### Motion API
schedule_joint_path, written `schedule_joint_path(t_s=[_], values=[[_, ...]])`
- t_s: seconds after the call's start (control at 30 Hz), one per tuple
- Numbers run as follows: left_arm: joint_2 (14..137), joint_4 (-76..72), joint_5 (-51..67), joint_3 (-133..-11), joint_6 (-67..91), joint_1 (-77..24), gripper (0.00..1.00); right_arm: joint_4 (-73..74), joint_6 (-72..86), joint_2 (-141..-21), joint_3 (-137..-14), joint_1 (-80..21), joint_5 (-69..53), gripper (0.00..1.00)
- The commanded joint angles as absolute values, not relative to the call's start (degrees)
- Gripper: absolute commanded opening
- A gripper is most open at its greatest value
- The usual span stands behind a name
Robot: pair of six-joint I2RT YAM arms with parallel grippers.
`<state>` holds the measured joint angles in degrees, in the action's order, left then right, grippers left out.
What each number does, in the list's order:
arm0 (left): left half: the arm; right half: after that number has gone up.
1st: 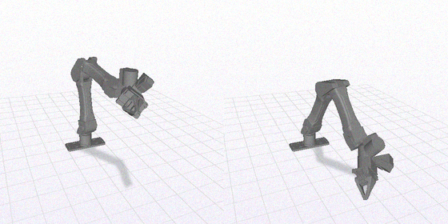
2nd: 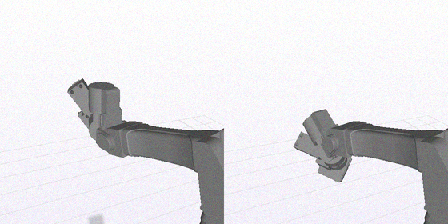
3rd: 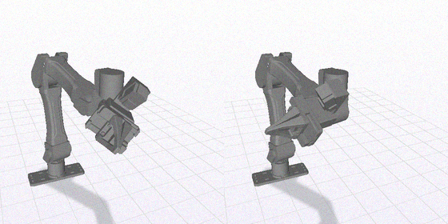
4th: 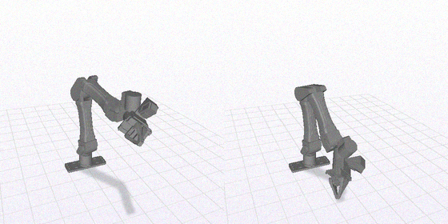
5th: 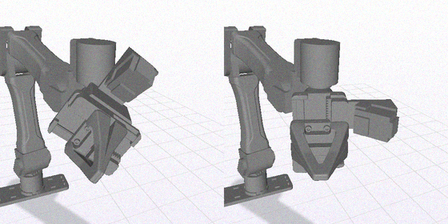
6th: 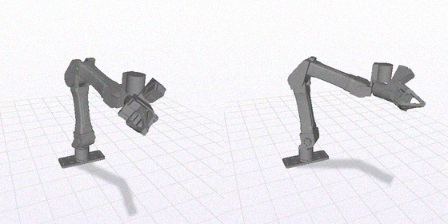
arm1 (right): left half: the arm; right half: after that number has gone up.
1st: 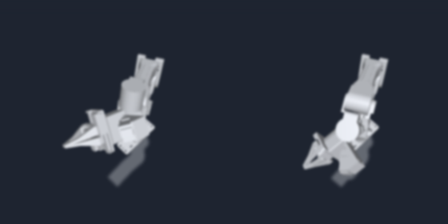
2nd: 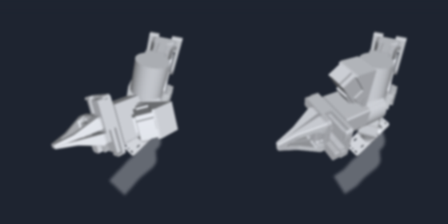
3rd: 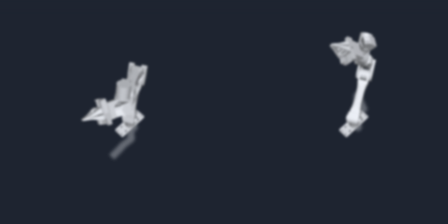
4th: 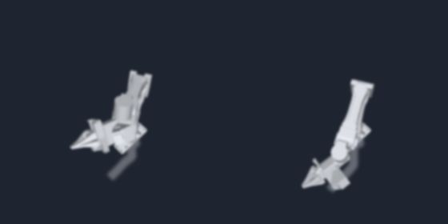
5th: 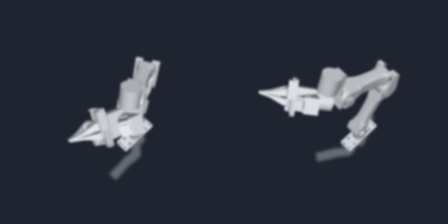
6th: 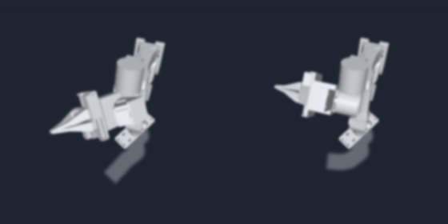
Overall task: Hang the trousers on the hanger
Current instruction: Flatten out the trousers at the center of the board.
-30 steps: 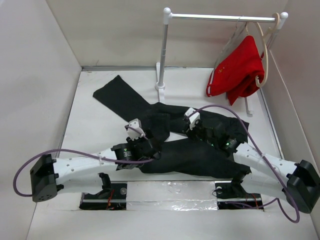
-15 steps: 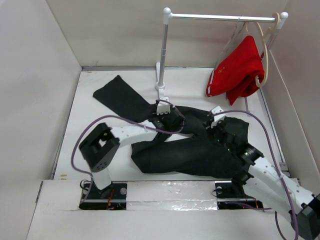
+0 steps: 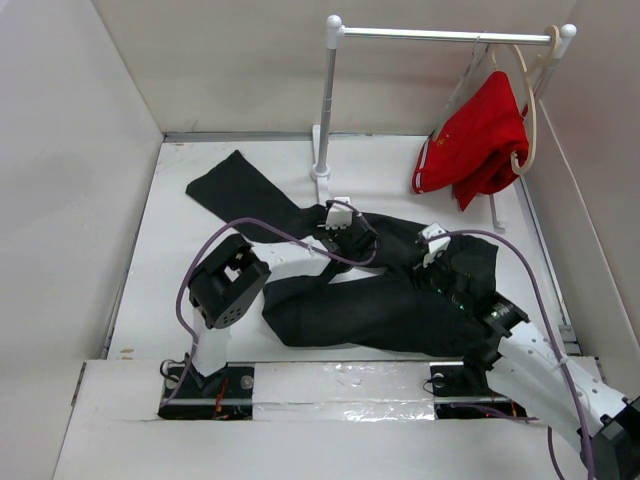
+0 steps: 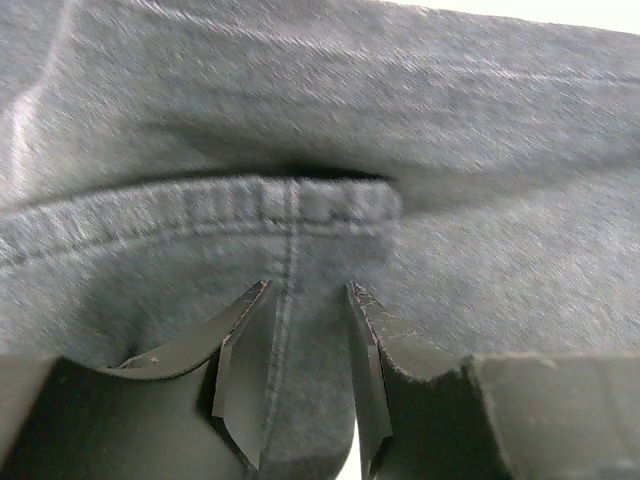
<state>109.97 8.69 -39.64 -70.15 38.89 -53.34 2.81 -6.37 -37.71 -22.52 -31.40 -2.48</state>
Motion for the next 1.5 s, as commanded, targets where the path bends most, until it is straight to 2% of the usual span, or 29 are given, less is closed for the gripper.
schedule_joint_path(t_s=[0.0, 0.17, 0.33, 0.6, 0.67, 0.7, 0.73, 0.9, 0.93, 0.97, 1.03, 1.23, 1.27, 1.33, 1.37, 1.47], values=[[104.8, 6.2, -40.6, -67.9, 40.4, -54.8, 0.31, 0.6, -6.8, -39.1, -22.5, -30.9, -4.8, 0.38], [100.7, 1.1, -39.6, -64.3, 39.2, -55.4, 0.31, -2.1, -6.7, -40.4, -22.0, -30.9, -4.8, 0.38], [108.8, 6.1, -40.3, -71.4, 37.4, -54.3, 0.34, -2.0, -6.7, -40.5, -22.6, -30.9, -5.2, 0.38], [111.2, 3.4, -38.8, -70.4, 36.7, -52.1, 0.31, -1.1, -6.6, -39.3, -22.5, -30.9, -5.7, 0.38], [111.4, 3.7, -39.5, -70.6, 36.6, -51.6, 0.23, -0.4, -6.2, -38.9, -22.2, -30.9, -5.2, 0.38], [111.4, 4.2, -40.5, -70.8, 37.0, -51.6, 0.09, -0.6, -6.1, -38.7, -22.1, -30.9, -5.0, 0.38], [110.7, 5.2, -41.1, -70.7, 37.5, -51.6, 0.02, -1.1, -5.9, -38.6, -21.8, -30.9, -5.0, 0.38], [103.8, 5.0, -42.8, -67.6, 38.8, -52.2, 0.0, -0.2, -5.3, -38.7, -21.3, -30.9, -3.5, 0.37], [100.2, 5.6, -43.0, -66.1, 39.5, -52.7, 0.0, -0.2, -4.6, -38.4, -21.0, -30.9, -2.9, 0.36], [97.8, 5.7, -43.0, -65.1, 39.7, -52.7, 0.0, -0.2, -4.1, -38.1, -20.7, -30.9, -2.0, 0.21], [90.3, 5.3, -42.3, -61.2, 40.3, -52.7, 0.0, 1.9, -2.9, -37.5, -20.0, -30.9, 2.8, 0.0], [66.9, 11.2, -44.2, -53.3, 42.9, -52.7, 0.0, 4.4, 0.9, -38.1, -19.1, -26.9, 10.1, 0.0], [63.8, 12.4, -45.3, -52.7, 43.2, -52.7, 0.0, 6.8, 3.0, -39.1, -19.5, -24.9, 11.5, 0.14], [55.5, 16.7, -46.7, -52.0, 43.7, -52.7, 0.0, 7.4, 5.0, -39.6, -19.8, -22.6, 14.3, 0.34], [52.8, 18.3, -47.4, -52.0, 43.8, -52.1, 0.0, 6.9, 6.4, -39.7, -19.7, -21.5, 14.4, 0.53], [43.7, 23.6, -52.9, -52.6, 42.6, -51.5, 0.0, 5.4, 9.7, -39.5, -18.9, -16.8, 15.5, 0.8]])
